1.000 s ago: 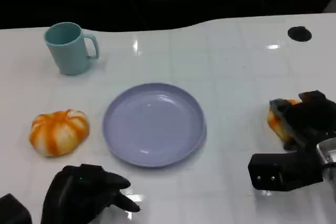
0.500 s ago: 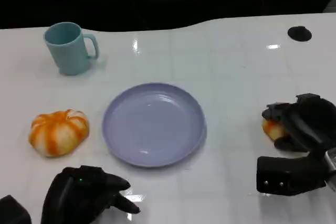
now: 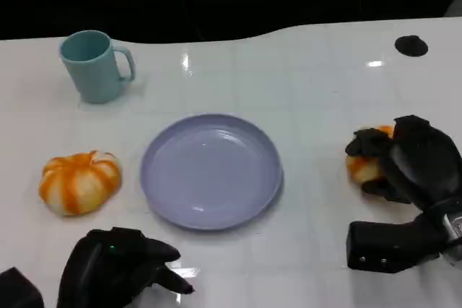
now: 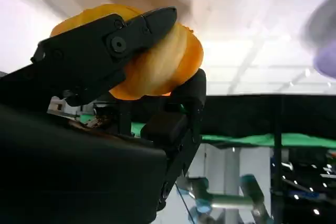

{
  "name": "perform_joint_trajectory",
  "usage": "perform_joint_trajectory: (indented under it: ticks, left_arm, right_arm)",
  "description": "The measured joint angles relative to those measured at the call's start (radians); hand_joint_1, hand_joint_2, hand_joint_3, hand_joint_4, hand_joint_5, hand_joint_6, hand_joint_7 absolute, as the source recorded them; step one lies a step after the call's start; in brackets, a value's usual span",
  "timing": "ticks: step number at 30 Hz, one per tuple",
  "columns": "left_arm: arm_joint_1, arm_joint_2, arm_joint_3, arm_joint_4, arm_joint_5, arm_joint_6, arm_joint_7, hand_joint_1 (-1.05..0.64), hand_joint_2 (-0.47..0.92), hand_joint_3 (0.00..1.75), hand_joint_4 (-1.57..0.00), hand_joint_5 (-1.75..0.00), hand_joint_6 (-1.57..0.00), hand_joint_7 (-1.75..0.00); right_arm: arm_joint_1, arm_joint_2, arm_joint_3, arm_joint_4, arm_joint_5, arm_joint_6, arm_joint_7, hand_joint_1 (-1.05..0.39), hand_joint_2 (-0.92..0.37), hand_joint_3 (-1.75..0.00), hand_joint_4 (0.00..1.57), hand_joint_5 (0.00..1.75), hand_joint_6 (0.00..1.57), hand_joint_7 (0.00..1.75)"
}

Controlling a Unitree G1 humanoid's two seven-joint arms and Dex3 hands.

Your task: Grasp the bread from the table and place it into the plate.

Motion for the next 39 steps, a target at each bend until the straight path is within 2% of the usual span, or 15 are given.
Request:
perform_joint_trajectory:
  ticks: [5,6,7,8,11,18,21,22,25,30,34,35,36,37,39]
  left_arm:
    - [0.004,0.000,0.000,-0.006,0.000,0.007,0.000,-1.05,0.75,0.00,-1.57,-0.37,-1.57,-0.14]
    - [0.004,0.000,0.000,-0.006,0.000,0.007,0.000,-1.05,0.75,0.00,-1.57,-0.37,-1.57,-0.14]
    - [0.004,0.000,0.001,-0.006,0.000,0.008,0.000,-1.05,0.75,0.00,-1.57,-0.37,-1.57,-0.14]
    - [0.004,0.000,0.001,-0.006,0.000,0.008,0.000,-1.05,0.75,0.00,-1.57,-0.37,-1.57,-0.14]
    - [0.004,0.000,0.001,-0.006,0.000,0.008,0.000,-1.05,0.75,0.00,-1.57,-0.38,-1.57,-0.14]
    - [0.004,0.001,0.001,-0.006,0.000,0.008,0.000,-1.05,0.75,0.00,-1.57,-0.38,-1.57,-0.15]
    - [0.005,0.001,0.001,-0.006,0.001,0.008,0.000,-1.05,0.75,0.00,-1.57,-0.38,-1.57,-0.15]
    - [0.005,0.001,0.000,-0.006,0.001,0.008,0.000,-1.05,0.75,0.00,-1.57,-0.38,-1.57,-0.15]
    - [0.005,0.001,-0.001,-0.007,0.001,0.008,0.000,-1.05,0.76,0.00,-1.57,-0.38,-1.57,-0.15]
    - [0.006,0.001,-0.006,-0.007,0.002,0.008,0.000,-1.05,0.76,0.00,-1.57,-0.38,-1.57,-0.15]
    - [0.006,0.001,-0.008,-0.007,0.003,0.008,0.000,-1.05,0.76,0.00,-1.57,-0.38,-1.57,-0.15]
    - [0.006,0.001,-0.008,-0.007,0.003,0.008,0.000,-1.05,0.76,0.00,-1.57,-0.38,-1.57,-0.15]
    - [0.006,0.001,-0.008,-0.007,0.003,0.008,0.000,-1.05,0.75,0.00,-1.57,-0.38,-1.57,-0.15]
    - [0.006,0.001,-0.008,-0.007,0.003,0.008,0.000,-1.05,0.75,0.00,-1.57,-0.38,-1.57,-0.15]
    - [0.006,0.000,-0.008,-0.007,0.003,0.008,0.000,-1.05,0.75,0.00,-1.57,-0.38,-1.57,-0.15]
  right_arm:
    - [0.026,0.006,-0.011,-0.102,0.029,-0.046,-0.008,-0.03,-0.89,-0.06,0.99,1.75,0.93,1.38]
    - [0.033,0.010,-0.013,-0.119,0.037,-0.055,-0.007,-0.02,-0.63,-0.59,1.01,1.75,0.91,1.44]
    - [0.042,0.015,-0.015,-0.137,0.053,-0.076,-0.006,-0.02,-0.43,-0.97,1.02,1.75,0.91,1.45]
    - [0.049,0.021,-0.016,-0.155,0.066,-0.098,-0.003,-0.03,-0.29,-1.25,1.03,1.75,0.92,1.44]
    - [0.057,0.052,-0.018,-0.210,0.101,-0.155,0.013,-0.02,-0.19,-1.44,1.05,1.75,0.95,1.43]
    - [0.054,0.158,-0.019,-0.235,0.149,-0.186,0.067,-0.05,-0.19,-1.48,1.03,1.75,0.91,1.44]
    - [0.040,0.199,-0.018,-0.225,0.155,-0.192,0.087,-0.07,-0.21,-1.46,1.03,1.75,0.83,1.63]
    - [0.029,0.215,-0.017,-0.210,0.155,-0.192,0.087,-0.08,-0.22,-1.46,1.03,1.75,0.82,1.65]
    - [-0.005,0.259,-0.012,-0.163,0.152,-0.191,0.085,-0.08,-0.21,-1.45,1.03,1.75,0.85,1.56]
    - [-0.067,0.323,0.001,-0.062,0.145,-0.191,0.074,-0.09,-0.23,-1.43,1.01,1.75,0.82,1.67]
    - [-0.097,0.362,0.007,0.012,0.145,-0.194,0.062,-0.07,-0.23,-1.42,0.99,1.75,0.80,1.67]
    - [-0.102,0.370,0.008,0.030,0.147,-0.198,0.059,-0.06,-0.24,-1.43,0.97,1.75,0.81,1.64]
    - [-0.107,0.378,0.008,0.045,0.150,-0.200,0.059,-0.06,-0.26,-1.40,0.91,1.75,0.82,1.50]
    - [-0.112,0.384,0.006,0.060,0.156,-0.204,0.060,-0.06,-0.26,-1.39,0.89,1.75,0.82,1.45]
    - [-0.118,0.389,0.000,0.075,0.174,-0.209,0.074,-0.08,-0.35,-1.13,0.79,1.53,0.80,1.04]
